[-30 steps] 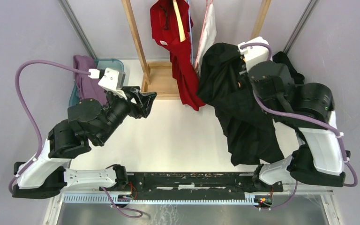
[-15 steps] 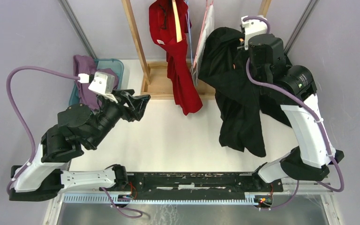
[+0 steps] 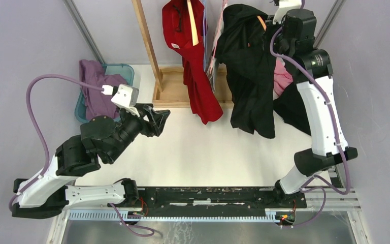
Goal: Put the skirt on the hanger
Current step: Place the hanger on the clothesline.
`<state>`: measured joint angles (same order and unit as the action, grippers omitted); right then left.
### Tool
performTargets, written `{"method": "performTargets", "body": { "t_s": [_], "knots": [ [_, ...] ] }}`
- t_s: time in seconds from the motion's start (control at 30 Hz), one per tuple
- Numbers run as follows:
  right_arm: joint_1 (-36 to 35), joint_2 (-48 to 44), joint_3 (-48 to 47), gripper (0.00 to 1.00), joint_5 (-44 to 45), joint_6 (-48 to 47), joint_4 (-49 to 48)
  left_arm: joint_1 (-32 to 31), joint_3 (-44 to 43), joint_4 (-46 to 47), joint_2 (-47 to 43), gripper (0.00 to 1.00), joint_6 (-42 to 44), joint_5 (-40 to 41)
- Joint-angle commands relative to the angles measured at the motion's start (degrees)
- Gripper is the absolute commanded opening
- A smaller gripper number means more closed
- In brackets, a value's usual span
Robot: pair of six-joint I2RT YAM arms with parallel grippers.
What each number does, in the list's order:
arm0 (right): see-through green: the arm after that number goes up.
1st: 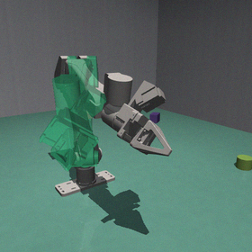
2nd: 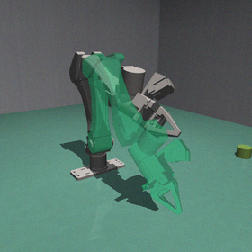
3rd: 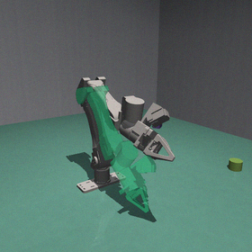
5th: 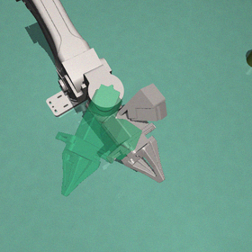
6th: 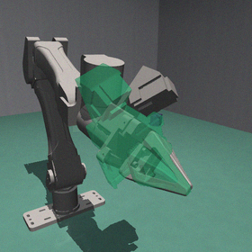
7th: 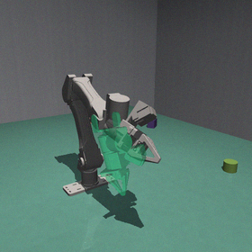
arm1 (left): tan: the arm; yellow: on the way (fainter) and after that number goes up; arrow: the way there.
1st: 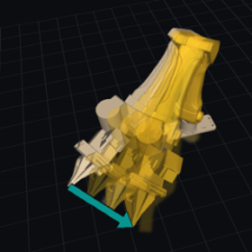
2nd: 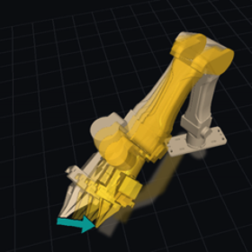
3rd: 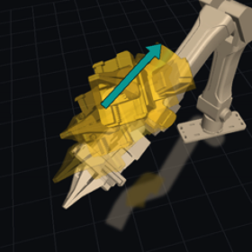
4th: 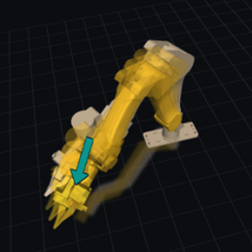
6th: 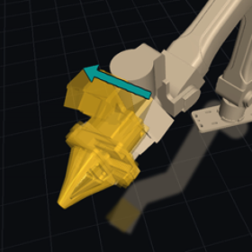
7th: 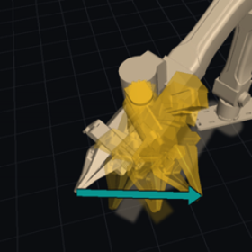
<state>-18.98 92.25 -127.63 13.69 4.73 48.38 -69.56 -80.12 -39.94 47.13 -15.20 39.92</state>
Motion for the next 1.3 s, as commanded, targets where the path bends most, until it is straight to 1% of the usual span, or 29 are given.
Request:
{"method": "performTargets", "body": {
  "t_s": [0.0, 0.17, 0.27, 0.43, 0.5, 0.67, 0.77, 0.93, 1.2, 1.23, 1.27],
  "knots": [
    [4.9, 1.0, -2.0, 0.01, -11.6, 4.0, -16.9, 0.0, 1.5, 4.2, -0.7, 0.69, -2.4, -0.2],
    [8.6, 2.2, -0.4, 0.01, -17.9, 8.2, -26.0, 0.0, 5.1, 5.9, -1.3, 0.68, -2.5, -0.8],
    [9.9, 3.4, -0.6, 0.01, -20.2, 10.6, -29.8, -0.1, 6.9, 6.8, -1.2, 0.68, -2.6, -1.2],
    [10.5, 3.7, 1.9, 0.01, -23.1, 13.7, -36.2, -0.1, 9.6, 8.8, -1.1, 0.68, -2.5, -2.3],
    [10.7, 5.6, -0.8, 0.01, -23.1, 14.4, -35.2, -0.1, 10.1, 8.9, -0.8, 0.68, -2.3, -2.2],
    [11.0, 13.1, -11.7, 0.01, -24.7, 16.5, -30.3, -0.1, 10.5, 9.1, -0.4, 0.68, -2.5, -2.8],
    [11.2, 16.2, -14.4, 0.01, -24.9, 17.2, -29.9, -0.1, 10.8, 9.4, -0.2, 0.68, -2.8, -3.2],
    [11.3, 17.9, -13.8, 0.02, -24.9, 17.5, -30.0, 0.0, 11.3, 9.5, 0.3, 0.68, -3.1, -3.5],
    [11.3, 14.7, -5.6, 0.02, -24.5, 15.3, -31.5, -0.1, 10.8, 9.5, 1.2, 0.68, -3.4, -4.1],
    [11.3, 14.5, -5.5, 0.03, -24.4, 14.9, -30.9, -0.1, 10.7, 9.5, 1.4, 0.68, -3.4, -4.2],
    [11.2, 14.1, -5.3, 0.09, -24.4, 14.4, -30.7, -0.1, 10.6, 9.7, 1.7, 0.68, -3.4, -4.2]
  ]
}}
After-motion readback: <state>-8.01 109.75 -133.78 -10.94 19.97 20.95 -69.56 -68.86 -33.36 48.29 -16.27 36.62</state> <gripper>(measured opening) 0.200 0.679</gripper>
